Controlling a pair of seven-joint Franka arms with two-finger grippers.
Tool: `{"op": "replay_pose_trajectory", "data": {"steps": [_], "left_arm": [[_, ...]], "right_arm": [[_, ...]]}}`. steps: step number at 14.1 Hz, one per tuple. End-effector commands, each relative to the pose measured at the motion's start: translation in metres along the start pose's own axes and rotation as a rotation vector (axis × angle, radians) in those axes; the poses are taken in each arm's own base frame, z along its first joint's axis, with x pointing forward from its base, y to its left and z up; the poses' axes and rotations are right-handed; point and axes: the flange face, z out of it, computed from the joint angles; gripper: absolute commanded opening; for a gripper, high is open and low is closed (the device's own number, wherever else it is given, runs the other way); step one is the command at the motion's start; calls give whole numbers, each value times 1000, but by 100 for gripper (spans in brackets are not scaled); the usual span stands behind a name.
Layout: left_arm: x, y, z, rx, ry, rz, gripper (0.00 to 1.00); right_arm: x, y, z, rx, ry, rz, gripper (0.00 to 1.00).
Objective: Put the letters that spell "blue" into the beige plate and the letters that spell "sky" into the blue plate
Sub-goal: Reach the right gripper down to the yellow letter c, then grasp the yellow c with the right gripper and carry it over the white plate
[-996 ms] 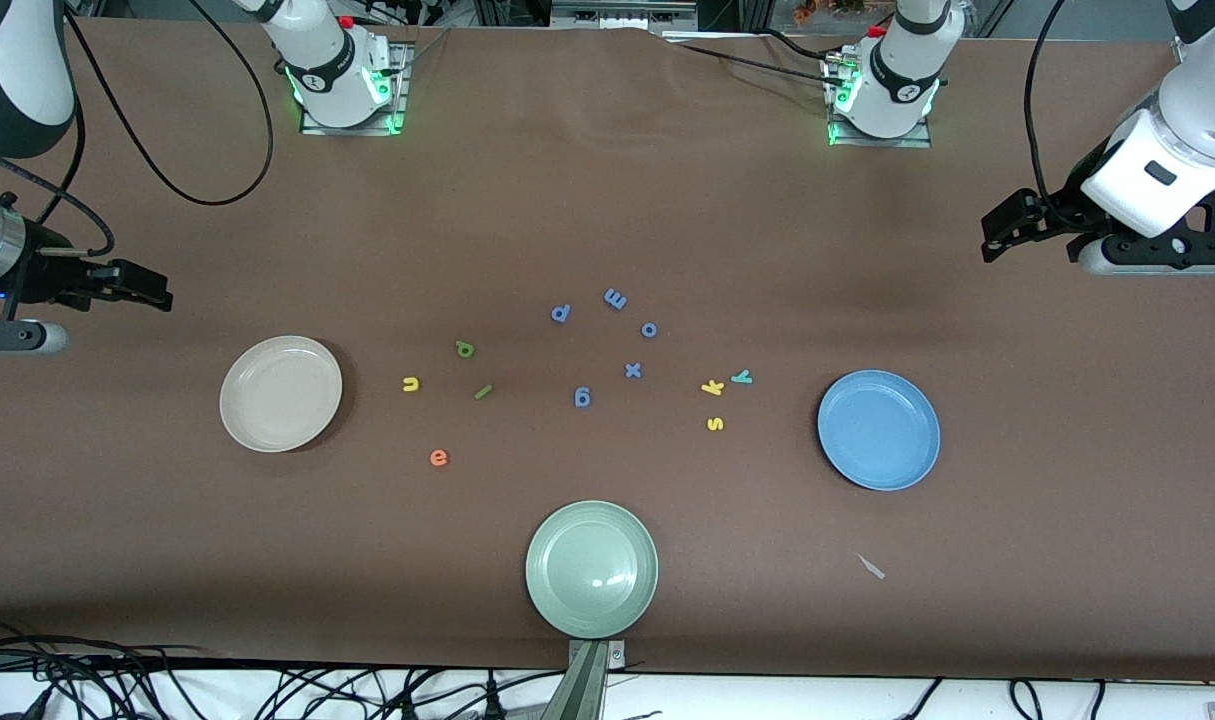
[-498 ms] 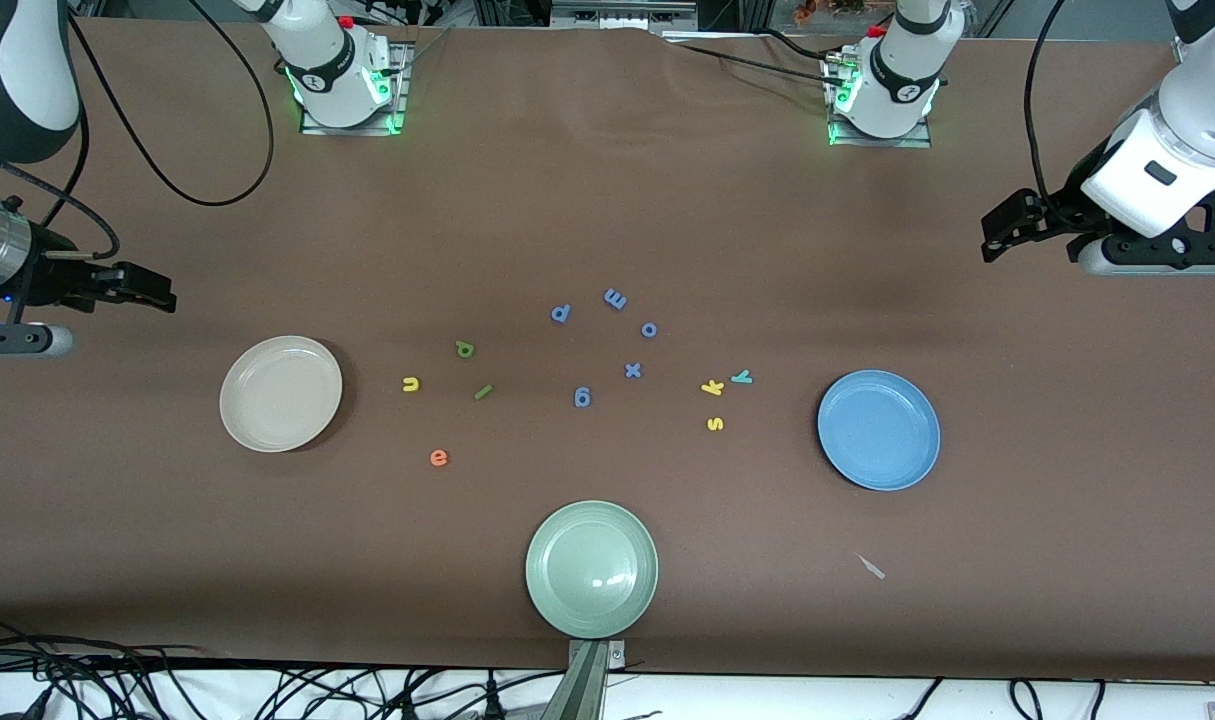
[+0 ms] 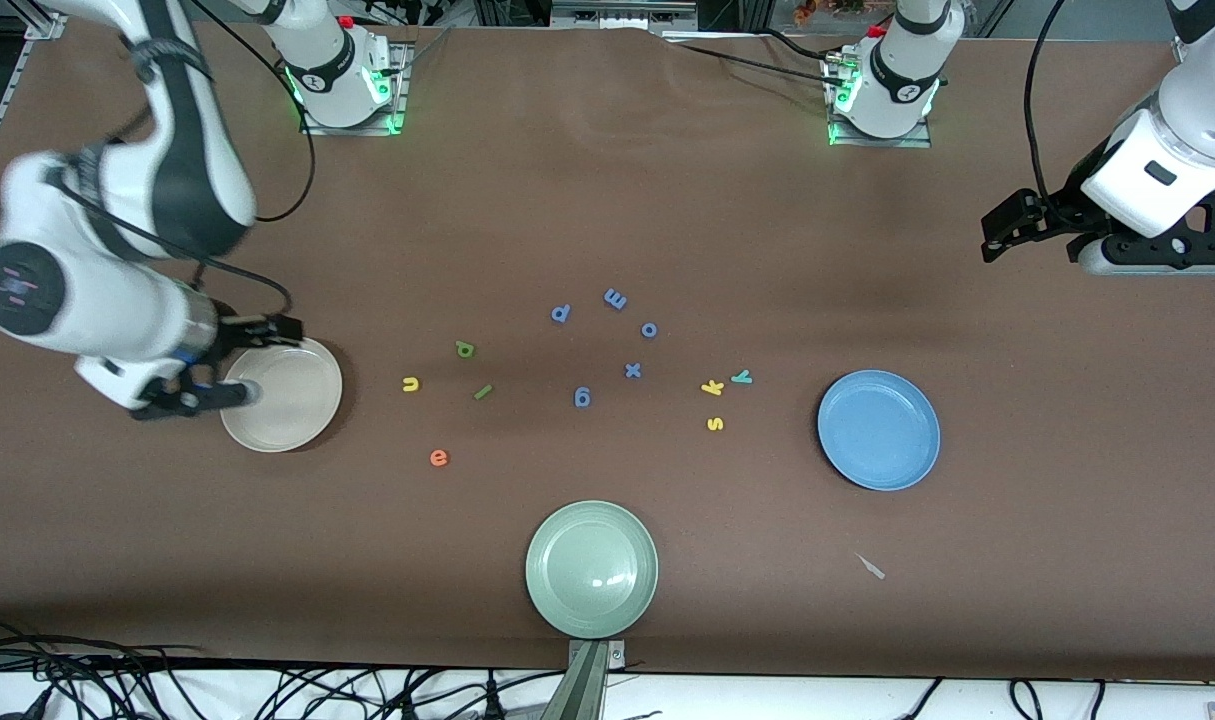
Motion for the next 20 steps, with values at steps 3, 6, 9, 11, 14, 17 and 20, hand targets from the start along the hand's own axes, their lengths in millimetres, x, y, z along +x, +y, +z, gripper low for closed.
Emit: {"op": "replay_pose_trajectory", "data": {"steps": [3,6,9,11,14,17,20], "left_arm": [[-3,0,-2,35,2,7,100],[-3,0,-3,35,3,7,100],[-3,0,-2,35,2,7,100],[-3,0,-2,35,2,7,100],[-3,0,-2,35,2,7,100],[-3,0,-2,35,2,7,100],[-2,-1,-2,40,2,7,100]], "right_arm": [[38,-56,78,-8,27,90,100],[34,-85,123,-3,110,160,100],[18,-93,171,7,151,214,100],[5,-94,196,16,173,227,100],[-2,-100,208,44,160,275,100],[-8,-102,217,55,140,288,95],[-8,-102,218,54,137,288,77]]}}
